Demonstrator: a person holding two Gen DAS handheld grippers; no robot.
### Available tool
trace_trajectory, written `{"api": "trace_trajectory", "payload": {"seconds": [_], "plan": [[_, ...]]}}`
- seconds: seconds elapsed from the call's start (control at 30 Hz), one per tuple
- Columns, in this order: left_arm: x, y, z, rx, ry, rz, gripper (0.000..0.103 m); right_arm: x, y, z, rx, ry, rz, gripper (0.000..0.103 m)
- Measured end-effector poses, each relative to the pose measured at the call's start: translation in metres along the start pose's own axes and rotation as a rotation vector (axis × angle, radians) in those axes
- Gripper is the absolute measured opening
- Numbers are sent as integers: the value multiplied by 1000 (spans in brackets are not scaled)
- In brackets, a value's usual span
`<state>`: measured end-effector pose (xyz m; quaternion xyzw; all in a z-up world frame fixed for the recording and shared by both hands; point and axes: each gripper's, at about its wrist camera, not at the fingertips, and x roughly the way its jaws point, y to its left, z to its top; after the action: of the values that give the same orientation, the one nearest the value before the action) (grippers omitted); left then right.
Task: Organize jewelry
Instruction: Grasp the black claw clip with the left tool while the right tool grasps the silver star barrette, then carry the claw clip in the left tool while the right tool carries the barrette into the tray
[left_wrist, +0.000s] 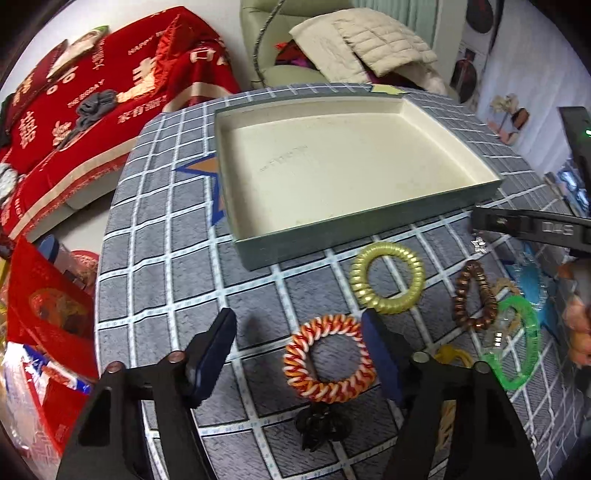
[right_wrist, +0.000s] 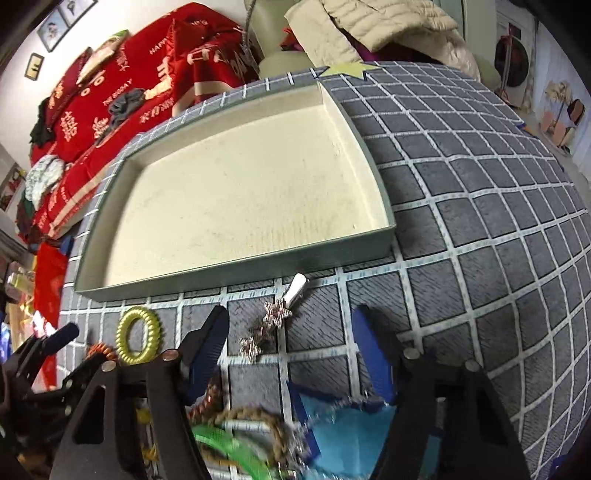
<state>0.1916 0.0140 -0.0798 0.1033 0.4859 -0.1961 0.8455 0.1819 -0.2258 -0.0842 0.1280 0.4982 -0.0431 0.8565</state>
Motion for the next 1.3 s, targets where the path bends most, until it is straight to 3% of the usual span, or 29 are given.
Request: {"api": "trace_trajectory", "payload": {"seconds": [0.1,0.17,0.23,0.3,0.37,0.4,0.77,0.83,0.93,1.07,1.1,1.13,1.17,1.3], "plan": [[0,-2,1,13,4,-23,81,4,13,-2,-60,1,-57,66],[0,-2,0,6,7,-71,65,4,18,-3,-93,-1,-87,62],[-1,-5,0,11,4,-90,52,4,21,-4,-121,-5,-111,54],[-3,-8,-1,28,-6,-76,50,3,21,-4,-143,-9,-119,37],[-4,-10,-2,40,-20,-57,23,2,20,-4,-148,-12,-114,30],[-5,-9,-1,30,-19,-54,21,1,20,-5,-149,-14,-110,30],[-20,4,-1,-44,-41,-88,21,-19,13,-7,-119,-46,-19,30],[-24,5,0,-47,-46,-67,21,-23,12,-8,-116,-52,-5,30],[-29,7,-4,-33,-64,32,21,-30,11,-10,-109,-61,29,30],[-34,16,-11,-81,-68,21,21,-39,8,-13,-89,-72,73,30],[-35,17,-13,-79,-81,31,22,-41,8,-13,-90,-75,74,30],[-35,17,-13,-77,-87,41,52,-42,9,-14,-93,-77,74,30],[-34,17,-14,-78,-78,42,103,-43,10,-15,-98,-78,75,30],[-24,11,-12,-25,-98,76,103,-50,13,-17,-104,-90,91,30]]}}
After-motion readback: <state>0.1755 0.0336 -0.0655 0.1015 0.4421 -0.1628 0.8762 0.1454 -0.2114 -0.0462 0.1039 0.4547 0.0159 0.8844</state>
